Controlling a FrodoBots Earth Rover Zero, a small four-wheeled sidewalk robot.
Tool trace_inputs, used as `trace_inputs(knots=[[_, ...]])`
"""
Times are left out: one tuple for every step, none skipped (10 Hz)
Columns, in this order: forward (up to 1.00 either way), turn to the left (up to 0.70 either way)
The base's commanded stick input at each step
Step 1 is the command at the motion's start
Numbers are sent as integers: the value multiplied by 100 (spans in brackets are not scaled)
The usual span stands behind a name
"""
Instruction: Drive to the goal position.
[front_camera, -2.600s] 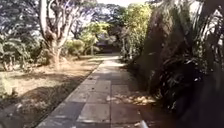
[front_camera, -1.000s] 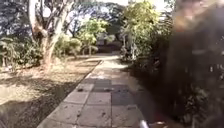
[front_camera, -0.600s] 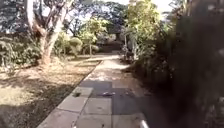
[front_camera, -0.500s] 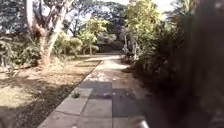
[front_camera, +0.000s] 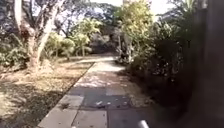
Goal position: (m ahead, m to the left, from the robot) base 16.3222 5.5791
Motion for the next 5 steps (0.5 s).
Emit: trace_inputs(knots=[[50, 0], [50, 0], [50, 0], [50, 0], [50, 0]])
